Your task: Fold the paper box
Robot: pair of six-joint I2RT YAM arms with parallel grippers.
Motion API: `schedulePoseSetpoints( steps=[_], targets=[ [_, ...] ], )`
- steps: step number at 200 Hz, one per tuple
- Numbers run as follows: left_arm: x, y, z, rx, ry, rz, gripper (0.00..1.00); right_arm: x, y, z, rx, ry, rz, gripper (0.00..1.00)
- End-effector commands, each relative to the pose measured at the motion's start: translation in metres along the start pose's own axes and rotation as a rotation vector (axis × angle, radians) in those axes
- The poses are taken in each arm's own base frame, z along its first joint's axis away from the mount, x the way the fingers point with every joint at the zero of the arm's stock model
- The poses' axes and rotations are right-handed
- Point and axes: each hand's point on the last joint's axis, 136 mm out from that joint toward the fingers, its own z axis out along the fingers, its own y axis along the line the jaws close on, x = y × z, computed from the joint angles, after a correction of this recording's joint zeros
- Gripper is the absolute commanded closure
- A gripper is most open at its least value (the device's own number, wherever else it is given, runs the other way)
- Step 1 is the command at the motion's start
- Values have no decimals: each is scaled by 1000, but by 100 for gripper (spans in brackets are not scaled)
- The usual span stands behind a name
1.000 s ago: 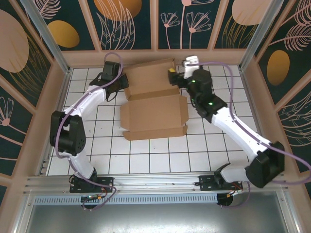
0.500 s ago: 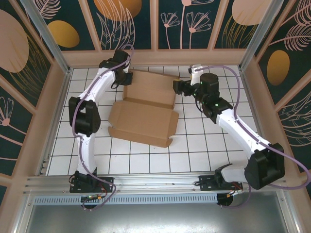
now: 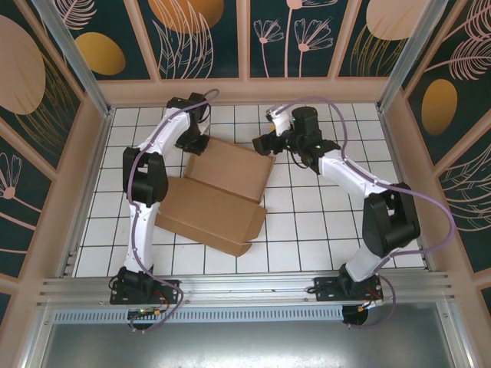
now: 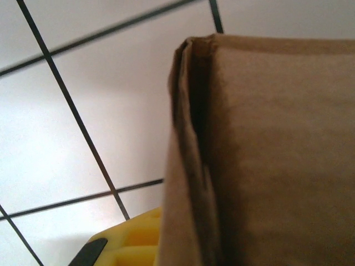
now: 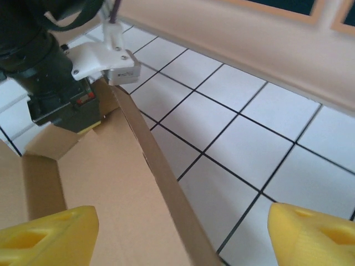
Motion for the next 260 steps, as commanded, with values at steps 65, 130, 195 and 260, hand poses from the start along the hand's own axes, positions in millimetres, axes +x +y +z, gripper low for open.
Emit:
schedulePoseSetpoints(
  steps=[65,130,195,260],
  targets=[
    [19,0,-3,-2,65,32,100,48,19,93,-18,234,-459,23],
    [17,-1,-5,3,52,32,93,59,13,120,56,288,-514,85],
    [-21,-10,-26,31,-128,-32,18,62,3,117,133,293,-418,100],
    [-88,-4,-202,152,-829,-206,1,80,-52,85,422,315,89,100]
  ],
)
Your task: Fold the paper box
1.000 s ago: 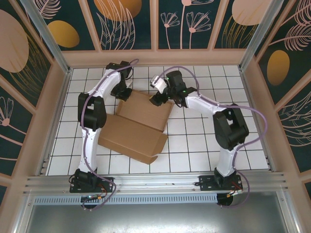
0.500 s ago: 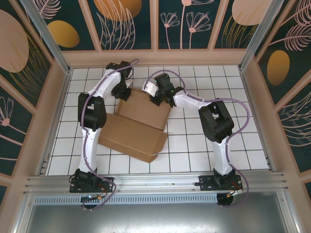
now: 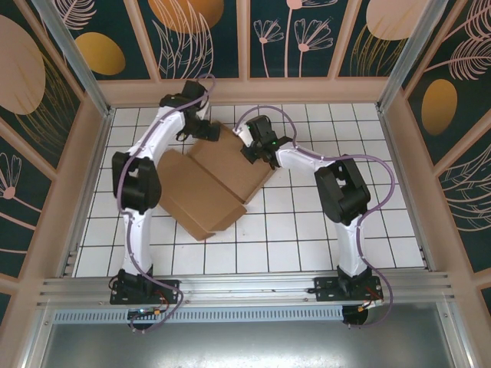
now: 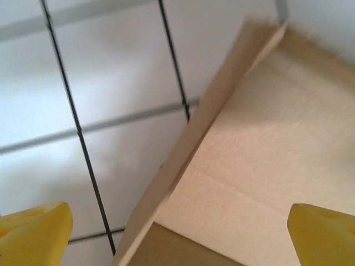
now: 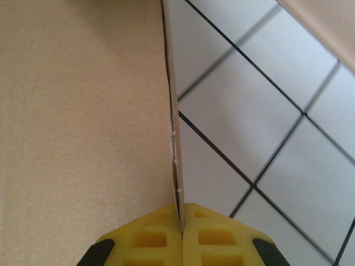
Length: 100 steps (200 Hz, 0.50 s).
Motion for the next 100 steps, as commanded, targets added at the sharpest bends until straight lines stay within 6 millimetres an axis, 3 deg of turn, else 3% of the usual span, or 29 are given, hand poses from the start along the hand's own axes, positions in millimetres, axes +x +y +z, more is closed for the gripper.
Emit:
schedulePoseSetpoints(
  steps=[1,14,27,35,39,44,79,93,100],
  targets=[
    [-77,-9,-106,92,-443,-106,1,11,-32,-14,113,26,297,100],
    [-84,-4,-138,104,-569,-156,1,24,-41,-22,153,46,402,100],
    [-78,5,-152,100,-633,-205,1,37,-47,-32,195,59,525,100],
    [-75,10,-173,101,-692,-232,1,44,-46,-39,203,70,621,100],
    [-71,12,-174,97,-700,-241,1,48,-45,-43,208,76,673,100],
    [-66,14,-178,93,-718,-252,1,59,-58,-47,230,83,763,100],
    [-26,32,-189,57,-777,-341,1,94,-42,-72,225,20,1078,100],
    [-8,35,-190,52,-777,-357,1,99,-36,-79,218,-23,1148,100],
    [2,36,-186,49,-763,-359,1,95,-23,-82,192,-45,1155,98]
  ],
)
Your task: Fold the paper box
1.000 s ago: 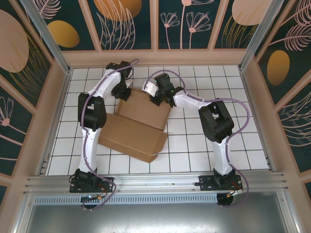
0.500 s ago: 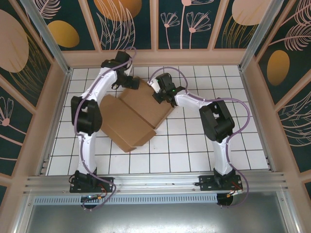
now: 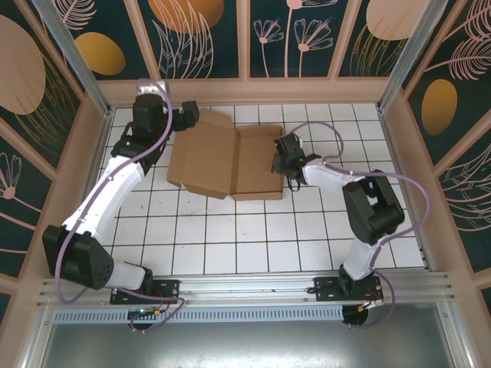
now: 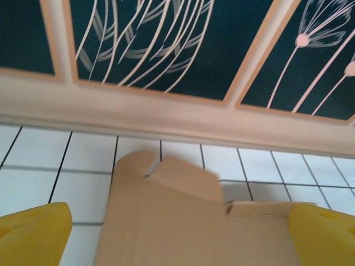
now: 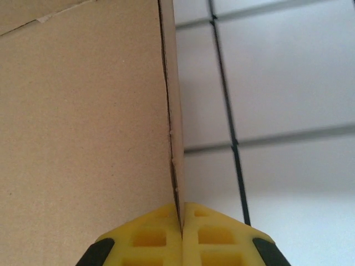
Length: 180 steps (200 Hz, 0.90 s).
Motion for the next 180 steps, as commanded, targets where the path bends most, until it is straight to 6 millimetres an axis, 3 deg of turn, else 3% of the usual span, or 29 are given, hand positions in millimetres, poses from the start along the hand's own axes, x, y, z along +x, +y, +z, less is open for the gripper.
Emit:
schedulePoseSetpoints(
  steps=[1,10,18,36,52,61,72,76,102,135,148,150,151,180],
  targets=[
    [5,15,-11,-34,-55,-65,1,-2,19,-19,-93,-95,254,97],
    [15,17,-15,-31,-31,-68,1,1,25,-24,-122,-104,258,86],
    [26,19,-16,-33,-4,-79,1,2,31,-30,-154,-114,250,69],
    [44,20,-22,-12,37,-136,1,-4,32,-42,-181,-154,194,39],
    [58,20,-30,8,53,-220,1,-18,26,-55,-159,-216,73,27],
    [60,20,-35,6,47,-253,1,-28,21,-61,-148,-240,-7,24],
    [77,21,-39,-20,62,-259,1,-36,23,-68,-175,-256,-121,23],
    [80,21,-42,-26,61,-257,1,-44,14,-67,-173,-266,-141,23],
    [98,16,-49,-47,76,-266,1,-61,22,-69,-361,-267,-467,21],
    [107,19,-56,-27,55,-284,1,-62,20,-36,-487,-138,-776,19],
    [103,19,-58,-28,35,-263,1,-66,19,-20,-533,-63,-815,19],
    [102,20,-58,-30,32,-259,1,-74,22,-20,-539,-76,-825,19],
    [102,20,-58,-31,31,-256,1,-68,20,-16,-542,-49,-825,19],
    [86,23,-55,-57,-39,-187,1,-75,27,17,-563,97,-933,19]
  ],
)
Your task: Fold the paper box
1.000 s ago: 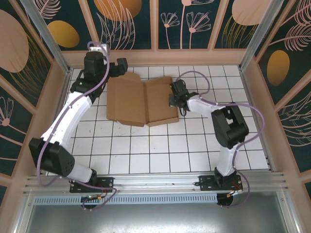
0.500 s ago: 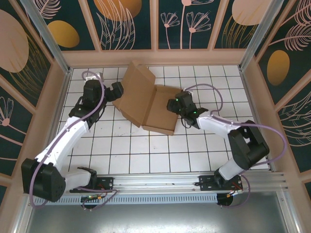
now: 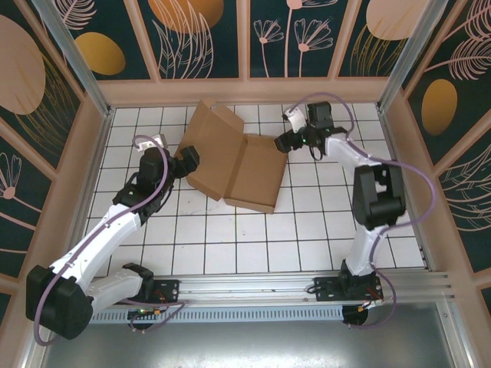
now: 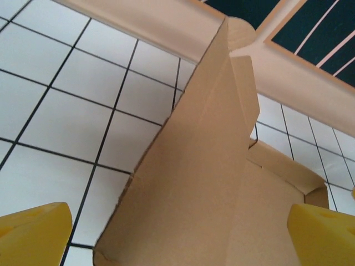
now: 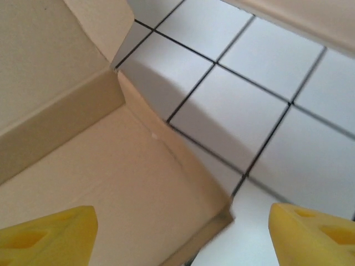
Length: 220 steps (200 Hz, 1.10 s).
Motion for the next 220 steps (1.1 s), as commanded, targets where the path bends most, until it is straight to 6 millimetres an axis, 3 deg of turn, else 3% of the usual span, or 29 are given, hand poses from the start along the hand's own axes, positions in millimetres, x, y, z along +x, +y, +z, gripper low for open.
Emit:
schedulePoseSetpoints(
  steps=[1,30,66,98,117,135,149,174,220],
  targets=[
    [-28,-6,-3,0,-118,44,1,20,21,15,-196,152,-136,19],
    [-42,-7,4,-45,-162,104,1,21,6,44,-222,224,-157,24],
    [-44,-9,12,-58,-168,126,1,26,-15,74,-195,272,-170,36],
    [-44,-14,21,-56,-149,161,1,25,-23,86,-183,277,-165,67],
    [-43,-18,24,-45,-139,190,1,25,-23,82,-172,281,-155,81],
    [-41,-16,26,-51,-137,193,1,26,-26,75,-123,282,-139,84],
    [-38,-14,28,-55,-131,185,1,27,-34,67,-37,267,-101,94],
    [-27,-24,32,6,-79,204,1,25,-46,46,143,183,36,91],
    [8,-25,43,27,27,217,1,49,-30,3,439,59,334,89]
  ],
)
